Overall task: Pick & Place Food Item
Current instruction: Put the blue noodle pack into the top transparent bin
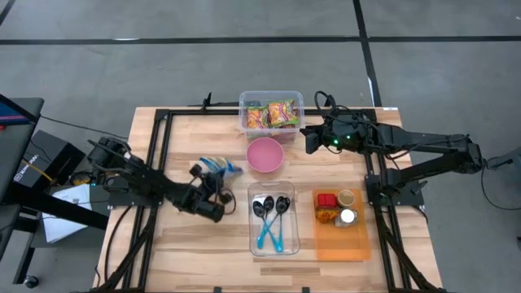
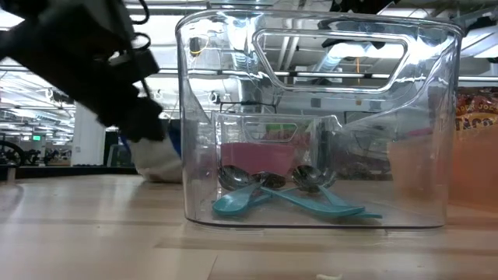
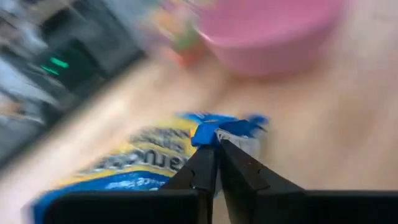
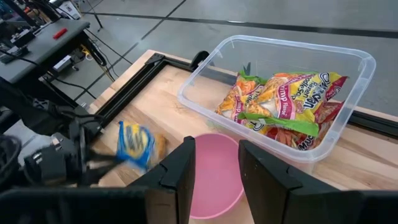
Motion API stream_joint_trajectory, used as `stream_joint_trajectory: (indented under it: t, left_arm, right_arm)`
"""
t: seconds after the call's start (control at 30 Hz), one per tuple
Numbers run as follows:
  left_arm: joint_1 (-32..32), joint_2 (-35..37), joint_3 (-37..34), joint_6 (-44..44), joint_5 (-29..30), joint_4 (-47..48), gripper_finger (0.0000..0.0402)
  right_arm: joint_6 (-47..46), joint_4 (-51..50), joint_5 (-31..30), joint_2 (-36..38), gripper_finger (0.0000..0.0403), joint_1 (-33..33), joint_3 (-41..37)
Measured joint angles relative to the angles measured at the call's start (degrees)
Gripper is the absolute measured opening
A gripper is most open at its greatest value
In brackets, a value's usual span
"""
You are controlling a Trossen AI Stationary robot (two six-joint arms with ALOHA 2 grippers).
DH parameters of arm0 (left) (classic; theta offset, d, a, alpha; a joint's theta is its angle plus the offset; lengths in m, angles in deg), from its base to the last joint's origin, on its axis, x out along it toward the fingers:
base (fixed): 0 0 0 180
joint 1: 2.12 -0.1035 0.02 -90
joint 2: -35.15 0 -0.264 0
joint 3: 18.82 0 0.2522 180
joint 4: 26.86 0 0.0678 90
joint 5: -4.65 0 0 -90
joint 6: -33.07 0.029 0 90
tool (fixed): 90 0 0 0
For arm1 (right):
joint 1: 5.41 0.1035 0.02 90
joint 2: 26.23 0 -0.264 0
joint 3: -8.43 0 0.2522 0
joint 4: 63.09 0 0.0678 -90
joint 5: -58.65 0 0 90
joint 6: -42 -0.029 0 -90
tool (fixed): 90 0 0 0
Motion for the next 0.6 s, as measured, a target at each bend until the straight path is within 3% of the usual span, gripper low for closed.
stream_joint_trajectory:
  t: [0.13, 0.33, 0.5, 0.6]
  left_arm:
    - [4.2, -0.3, 0.0, -6.1, -10.1, 0.1, 0.0031]
    - [10.3, -0.3, 0.0, -10.2, -20.0, 0.0, 0.0054]
    - [13.7, 2.3, 0.0, -9.7, -30.2, -2.4, 0.007]
    - [15.1, 6.4, 0.0, -5.1, -34.1, -5.3, 0.0076]
  right_arm:
    - [0.4, 0.0, 0.0, 0.0, 0.0116, 0.0, 0.0]
    - [0.7, 0.0, 0.0, 0.0, 0.0116, 0.0, 0.0]
    - [1.9, 0.1, 0.0, 0.0, 0.0116, 0.4, 0.0]
    - [2.1, 0.2, 0.0, 0.0, 0.0116, 0.4, 0.0]
